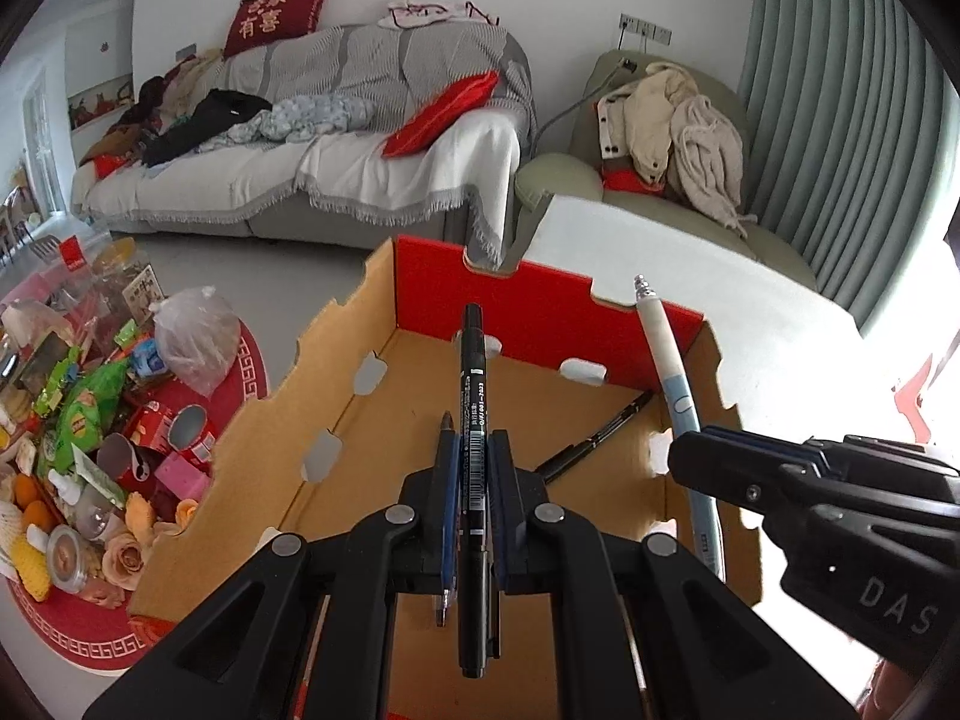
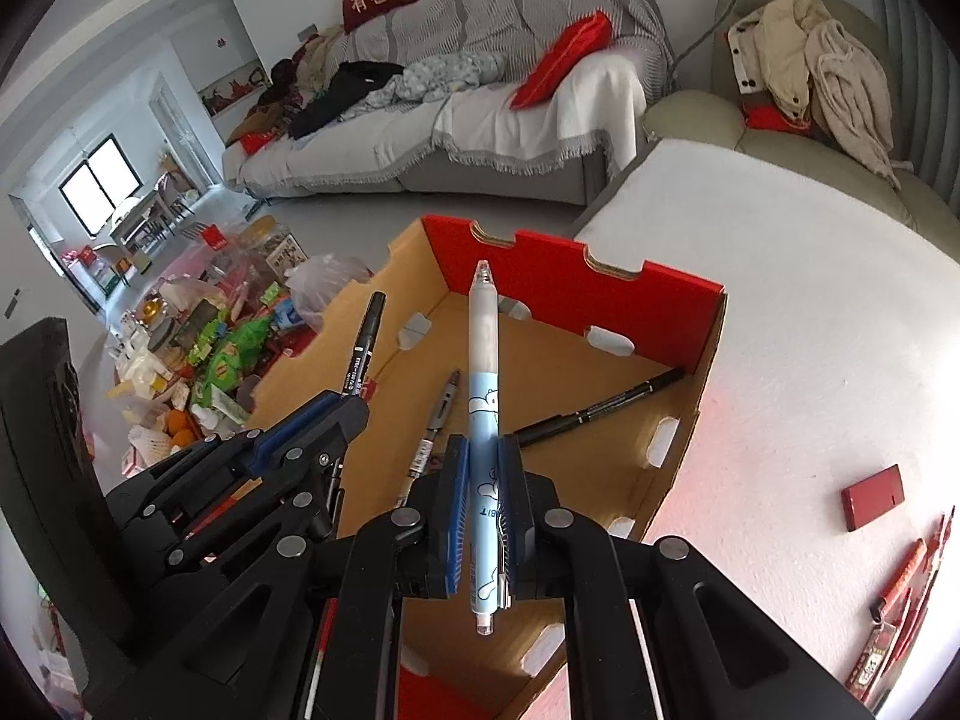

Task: Organize rigid objects
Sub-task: 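Carry the black marker and light-blue pen with both tools over the box, then open both tools to drop the marker and pen into the box, then move both tools back over the table toward the red items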

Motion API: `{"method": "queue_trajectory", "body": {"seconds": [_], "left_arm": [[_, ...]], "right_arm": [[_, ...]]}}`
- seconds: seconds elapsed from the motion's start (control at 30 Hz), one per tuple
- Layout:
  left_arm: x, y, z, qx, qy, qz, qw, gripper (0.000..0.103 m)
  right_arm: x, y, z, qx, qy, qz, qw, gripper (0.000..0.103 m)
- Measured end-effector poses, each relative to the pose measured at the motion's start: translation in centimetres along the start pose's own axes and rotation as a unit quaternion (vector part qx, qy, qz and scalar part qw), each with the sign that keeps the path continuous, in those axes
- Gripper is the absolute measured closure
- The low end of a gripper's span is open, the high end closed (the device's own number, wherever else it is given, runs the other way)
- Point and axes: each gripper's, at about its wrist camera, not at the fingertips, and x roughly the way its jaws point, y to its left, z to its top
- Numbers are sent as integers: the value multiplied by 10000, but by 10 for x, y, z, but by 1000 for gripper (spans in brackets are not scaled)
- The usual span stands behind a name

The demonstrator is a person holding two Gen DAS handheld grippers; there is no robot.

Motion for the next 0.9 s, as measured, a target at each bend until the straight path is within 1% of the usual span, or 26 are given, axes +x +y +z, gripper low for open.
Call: {"method": "queue_trajectory", "body": {"seconds": [0.17, 0.23, 0.27, 0.3, 0.37, 0.4, 0.43, 0.47, 0.5, 0.53, 0.63, 0.73, 0.8, 0.9], "left_arm": [[18, -5, -2, 106, 301, 29, 9995, 93], [24, -7, -2, 150, 446, 97, 9988, 93], [27, -8, -3, 192, 504, 157, 9984, 91], [29, -8, -4, 238, 544, 199, 9980, 88], [31, -9, -5, 262, 637, 239, 9973, 49], [30, -9, -4, 239, 648, 209, 9974, 41], [29, -10, -2, 265, 624, 249, 9974, 23], [25, -10, -1, 261, 551, 227, 9979, 12], [22, -9, 1, 235, 471, 196, 9984, 7], [20, -8, 2, 209, 414, 193, 9987, 0], [15, -5, 6, 72, 341, 43, 9994, 0], [-1, -12, 8, 41, 136, -113, 9998, 0], [-13, -21, 8, 113, 30, -245, 9996, 0], [-30, -51, 6, 261, -56, -592, 9979, 0]], "right_arm": [[16, -7, 0, 59, 172, -93, 9998, 92], [21, -11, 0, 61, 245, -148, 9996, 92], [24, -12, 0, 75, 280, -158, 9995, 92], [25, -14, -1, 105, 294, -152, 9994, 92], [26, -20, -2, 214, 302, -98, 9993, 91], [26, -22, -2, 249, 297, -92, 9992, 88], [23, -25, -1, 296, 235, -81, 9993, 79], [21, -28, 0, 318, 187, -109, 9993, 52], [16, -29, 0, 332, 111, -173, 9992, 24], [8, -31, 1, 341, -47, -149, 9993, 19], [-18, -34, 1, 358, -418, -158, 9984, 19], [-49, -47, -8, 573, -754, -236, 9952, 19], [-66, -64, -21, 835, -849, -279, 9925, 19], [-85, -98, -52, 1451, -779, -381, 9856, 19]]}}
